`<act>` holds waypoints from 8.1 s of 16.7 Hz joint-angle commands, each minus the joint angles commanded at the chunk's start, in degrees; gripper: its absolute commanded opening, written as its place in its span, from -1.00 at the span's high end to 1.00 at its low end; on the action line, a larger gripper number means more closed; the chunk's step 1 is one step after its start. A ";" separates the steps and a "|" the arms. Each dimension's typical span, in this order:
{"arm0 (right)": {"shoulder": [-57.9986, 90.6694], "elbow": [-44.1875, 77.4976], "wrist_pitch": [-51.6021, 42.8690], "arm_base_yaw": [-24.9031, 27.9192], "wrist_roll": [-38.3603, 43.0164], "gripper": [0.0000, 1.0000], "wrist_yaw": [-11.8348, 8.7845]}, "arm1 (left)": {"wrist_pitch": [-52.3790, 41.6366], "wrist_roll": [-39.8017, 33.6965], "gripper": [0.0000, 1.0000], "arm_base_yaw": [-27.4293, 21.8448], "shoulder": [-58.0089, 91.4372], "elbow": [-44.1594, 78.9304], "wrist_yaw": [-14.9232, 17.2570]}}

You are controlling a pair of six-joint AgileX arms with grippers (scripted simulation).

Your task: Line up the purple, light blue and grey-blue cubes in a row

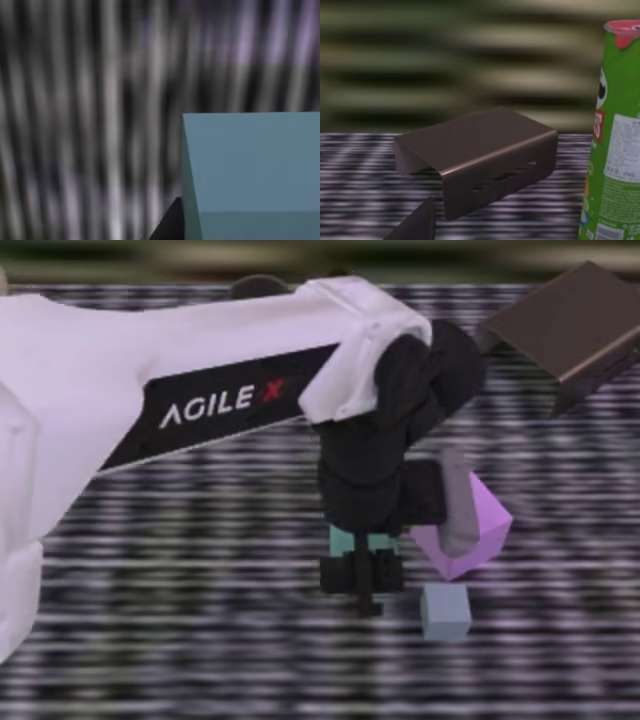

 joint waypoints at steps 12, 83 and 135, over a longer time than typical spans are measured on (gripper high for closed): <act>0.00 0.00 0.00 0.00 0.00 -1.00 0.00 | 8.65 -0.91 1.00 -1.54 2.20 -5.72 0.05; 118.66 95.67 -66.45 28.63 -0.19 -1.00 0.06 | 65.26 -41.34 -1.00 49.29 -117.27 -94.55 -0.64; 120.72 94.33 -63.21 29.48 -0.09 1.00 0.13 | 66.37 -41.92 -1.00 49.80 -118.92 -95.53 -0.54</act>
